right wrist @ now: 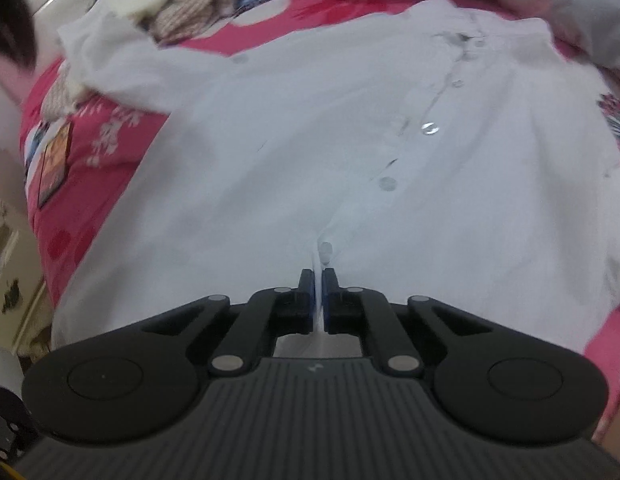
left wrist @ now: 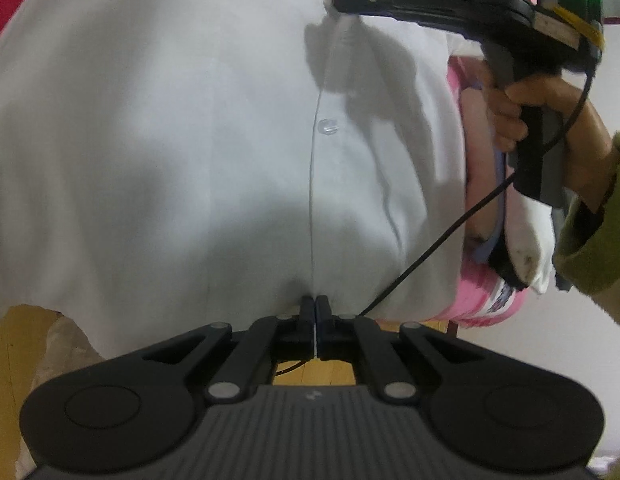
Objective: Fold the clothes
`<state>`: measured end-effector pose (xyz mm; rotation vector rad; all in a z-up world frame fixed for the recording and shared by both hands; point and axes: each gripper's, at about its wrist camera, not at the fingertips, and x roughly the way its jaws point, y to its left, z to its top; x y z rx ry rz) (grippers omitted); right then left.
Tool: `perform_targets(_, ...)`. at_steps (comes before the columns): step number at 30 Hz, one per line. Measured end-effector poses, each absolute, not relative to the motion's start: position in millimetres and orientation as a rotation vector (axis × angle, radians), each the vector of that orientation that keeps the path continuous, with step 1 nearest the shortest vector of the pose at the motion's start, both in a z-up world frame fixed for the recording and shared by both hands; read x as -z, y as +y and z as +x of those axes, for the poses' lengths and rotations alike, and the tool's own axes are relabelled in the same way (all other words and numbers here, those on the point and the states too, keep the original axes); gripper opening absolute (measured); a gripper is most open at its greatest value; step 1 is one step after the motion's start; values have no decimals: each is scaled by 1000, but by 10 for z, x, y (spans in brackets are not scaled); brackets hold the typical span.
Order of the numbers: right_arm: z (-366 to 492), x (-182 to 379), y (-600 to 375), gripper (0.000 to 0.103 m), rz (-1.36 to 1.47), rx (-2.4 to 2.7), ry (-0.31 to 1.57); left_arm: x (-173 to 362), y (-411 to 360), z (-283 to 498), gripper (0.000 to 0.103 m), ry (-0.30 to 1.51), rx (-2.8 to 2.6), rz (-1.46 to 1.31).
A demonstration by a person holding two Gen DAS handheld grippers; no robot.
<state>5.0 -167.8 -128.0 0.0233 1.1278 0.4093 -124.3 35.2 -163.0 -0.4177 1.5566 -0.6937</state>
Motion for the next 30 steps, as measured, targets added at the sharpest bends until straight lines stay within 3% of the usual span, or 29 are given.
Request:
perform_targets(4,44,1260,-1706,31,12,-415,1132,1647,365,-1206,24,1572,702,-399)
perform_targets(6,-54,1083,-1820,35,30,-374,1092,1656,372,-1187,28,1579,706,-389)
perform_targets(10,-464,627,-2275,33,121,-260,1047,1453,428,-1107,29,1568,762,-319)
perform_targets(14,-892,530,-2330,17,30,-237,1145,1241,379,-954,30,1517,823,-253)
perform_targets(21,-1292,1024,-2114,16,-173,-205,1326,1416,-177,-786,37,1507,989,-127)
perform_targets(24,-1391,1175,-2239,15,-200,-99,1400,1562,-224,-760,29,1569,978,-63)
perform_targets(30,-1290,898,-2233,14,-97,-97,1302,1408,-125,-645,40,1541,1014,-23)
